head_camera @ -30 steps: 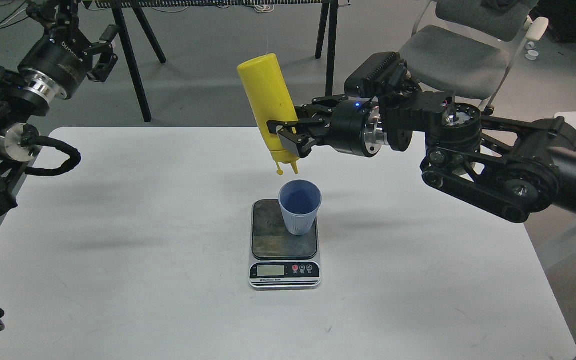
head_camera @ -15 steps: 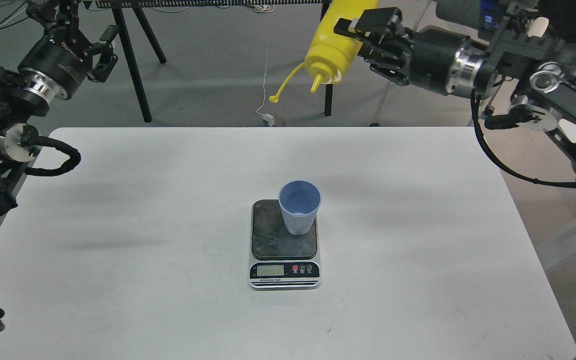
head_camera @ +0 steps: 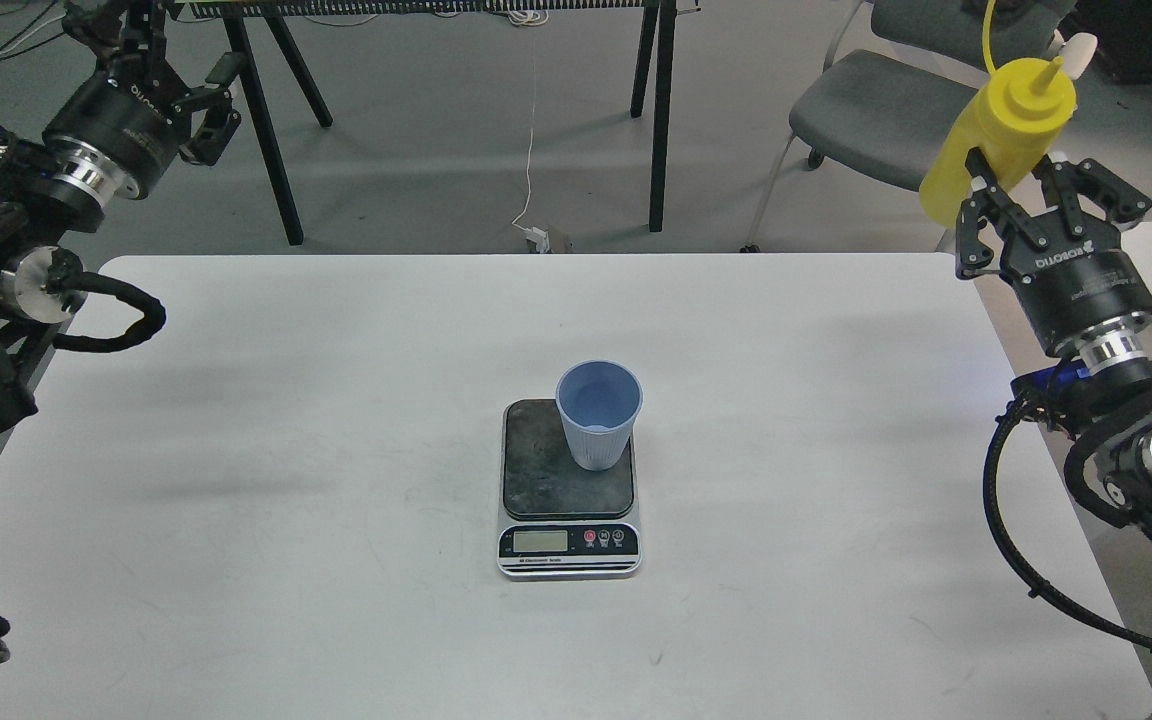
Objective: Pour seasoning into cup on scale with both arms
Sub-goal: 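Turn the bottle upright and carry it back toward its spot, then lower the bottle onto the table and open the right gripper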
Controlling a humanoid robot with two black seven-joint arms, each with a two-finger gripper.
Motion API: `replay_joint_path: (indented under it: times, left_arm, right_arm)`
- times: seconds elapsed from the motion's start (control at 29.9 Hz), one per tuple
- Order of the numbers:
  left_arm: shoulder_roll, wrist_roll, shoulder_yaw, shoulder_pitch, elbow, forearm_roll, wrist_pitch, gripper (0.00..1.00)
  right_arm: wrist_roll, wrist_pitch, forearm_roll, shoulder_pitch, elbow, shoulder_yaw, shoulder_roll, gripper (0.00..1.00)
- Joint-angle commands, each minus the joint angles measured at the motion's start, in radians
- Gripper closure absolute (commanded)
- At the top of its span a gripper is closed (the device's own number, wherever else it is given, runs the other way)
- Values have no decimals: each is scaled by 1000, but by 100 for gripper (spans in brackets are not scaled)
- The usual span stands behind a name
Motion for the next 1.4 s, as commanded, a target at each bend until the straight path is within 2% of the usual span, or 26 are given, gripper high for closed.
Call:
replay_joint_path:
  times: [0.0,0.27,0.5,0.93,1.37]
  left_arm:
    - [2,0,0,6,0,0,-1,20]
    - [2,0,2,10,0,3,1,20]
    - [0,0,2,8,0,15,4,20]
    - [-1,0,2,8,0,15,2,20]
    - [11,0,2,10,0,15,-4,20]
  right_arm:
    - [21,0,-5,-78,-4,11,66,62]
    - [51,0,-26,-153,-58,19,160,62]
    - [58,0,-68,-210,-144,20,252,62]
    - [61,0,-72,-230,-182,19,318,61]
    - [61,0,-114,-233,-216,9,349,55]
